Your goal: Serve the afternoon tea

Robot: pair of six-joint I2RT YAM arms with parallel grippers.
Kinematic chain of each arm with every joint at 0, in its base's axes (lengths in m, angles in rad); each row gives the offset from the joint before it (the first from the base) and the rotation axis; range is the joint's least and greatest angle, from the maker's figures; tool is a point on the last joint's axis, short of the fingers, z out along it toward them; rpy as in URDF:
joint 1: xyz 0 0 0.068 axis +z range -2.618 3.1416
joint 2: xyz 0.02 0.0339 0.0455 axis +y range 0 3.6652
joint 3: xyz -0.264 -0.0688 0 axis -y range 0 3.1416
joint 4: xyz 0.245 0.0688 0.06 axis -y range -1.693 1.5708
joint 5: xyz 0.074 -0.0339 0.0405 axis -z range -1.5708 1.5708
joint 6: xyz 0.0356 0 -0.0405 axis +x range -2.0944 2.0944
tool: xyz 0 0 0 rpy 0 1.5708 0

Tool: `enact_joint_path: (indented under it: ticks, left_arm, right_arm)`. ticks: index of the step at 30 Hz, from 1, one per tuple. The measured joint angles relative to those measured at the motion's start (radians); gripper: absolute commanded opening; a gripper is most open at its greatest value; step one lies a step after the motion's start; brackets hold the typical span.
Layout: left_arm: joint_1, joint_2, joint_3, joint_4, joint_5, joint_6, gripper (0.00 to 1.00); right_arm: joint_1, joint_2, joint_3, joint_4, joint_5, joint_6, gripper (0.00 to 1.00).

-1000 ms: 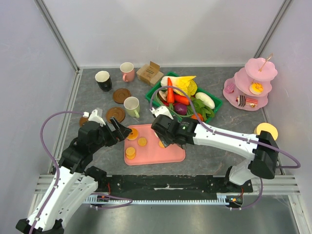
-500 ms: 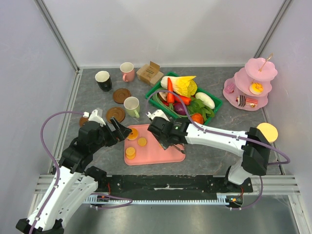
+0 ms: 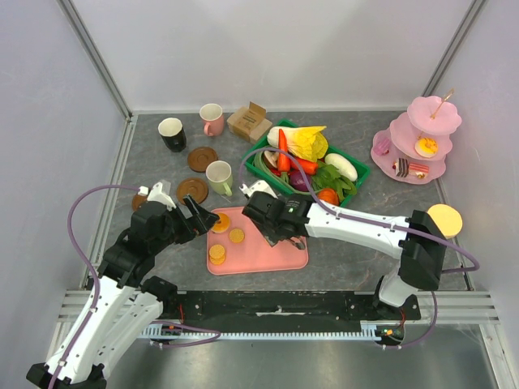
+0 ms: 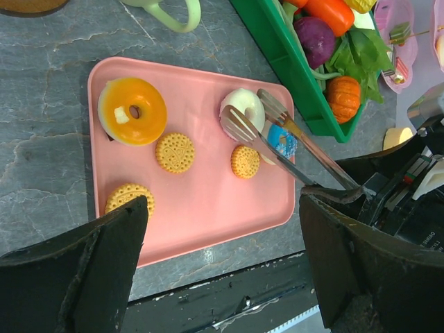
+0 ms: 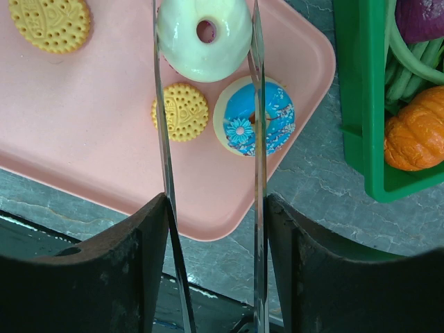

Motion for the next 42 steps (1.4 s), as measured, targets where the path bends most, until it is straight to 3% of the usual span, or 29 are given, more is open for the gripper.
enact_joint_path:
  ticks: [11,22,33,42]
  left_arm:
    - [0.0,0.002,-0.003,0.001,0.0,0.0,0.95]
    - [0.0,0.038,-0.016,0.021,0.001,0.0,0.96]
    - [0.0,0.111,-0.022,0.081,0.01,0.0,0.96]
    - [0.0,0.195,-0.029,0.145,0.035,0.001,0.96]
  right_arm:
    - [0.0,-0.017,0.029,-0.019,0.031,0.024,0.56]
    - [-0.026,-0.215,0.1,-0.067,0.159,0.059,0.54]
    - [-0.467,-0.289,0.185,-0.069,0.283,0.011,0.53]
    - [-0.744,-0.144,0.273,-0.007,0.327,-0.067,0.52]
